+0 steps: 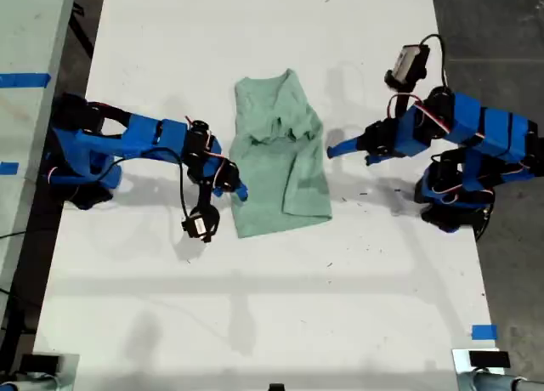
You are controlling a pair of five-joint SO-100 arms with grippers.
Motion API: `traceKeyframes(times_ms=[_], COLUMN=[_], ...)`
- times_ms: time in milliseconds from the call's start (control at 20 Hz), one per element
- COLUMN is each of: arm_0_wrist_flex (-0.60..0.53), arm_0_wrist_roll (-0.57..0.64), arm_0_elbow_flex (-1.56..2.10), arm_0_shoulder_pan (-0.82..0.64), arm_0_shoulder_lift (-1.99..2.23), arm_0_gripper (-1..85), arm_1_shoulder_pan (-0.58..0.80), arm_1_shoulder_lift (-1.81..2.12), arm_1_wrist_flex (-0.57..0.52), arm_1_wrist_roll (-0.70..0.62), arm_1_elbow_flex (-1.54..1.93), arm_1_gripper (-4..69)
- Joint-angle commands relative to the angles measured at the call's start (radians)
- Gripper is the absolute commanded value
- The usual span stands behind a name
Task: Fold tshirt
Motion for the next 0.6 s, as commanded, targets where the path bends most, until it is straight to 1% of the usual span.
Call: traceKeyframes(times_ms=[0, 200, 300, 400, 450, 500, 550], arm_0_wrist_flex=[-0.026, -0.132, -0.195, -0.235, -0.247, -0.261, -0.267], arm_0_wrist_roll=[-0.026, -0.032, -0.032, -0.038, -0.043, -0.043, -0.043], arm_0_elbow_flex=[-0.015, 0.04, 0.063, 0.067, 0.069, 0.072, 0.074], arm_0_shoulder_pan=[-0.04, -0.071, -0.081, -0.087, -0.089, -0.091, -0.092], arm_0_shoulder_lift=[-0.005, -0.074, -0.121, -0.16, -0.173, -0.183, -0.187], arm_0_gripper=[19.0, 19.1, 16.9, 10.0, 4.1, 0.8, 0.0], arm_1_shoulder_pan=[-0.018, -0.029, -0.037, -0.044, -0.048, -0.049, -0.049], arm_1_shoulder_lift=[0.038, 0.046, 0.052, 0.061, 0.067, 0.074, 0.078], arm_1_wrist_flex=[-0.005, -0.008, -0.012, -0.014, -0.014, -0.015, -0.015], arm_1_wrist_roll=[-0.012, -0.008, -0.003, 0.005, 0.005, 0.006, 0.006], arm_1_elbow_flex=[-0.003, 0.009, 0.021, 0.032, 0.037, 0.041, 0.046], arm_1_gripper=[39.4, 39.4, 39.3, 39.3, 39.3, 39.3, 39.3])
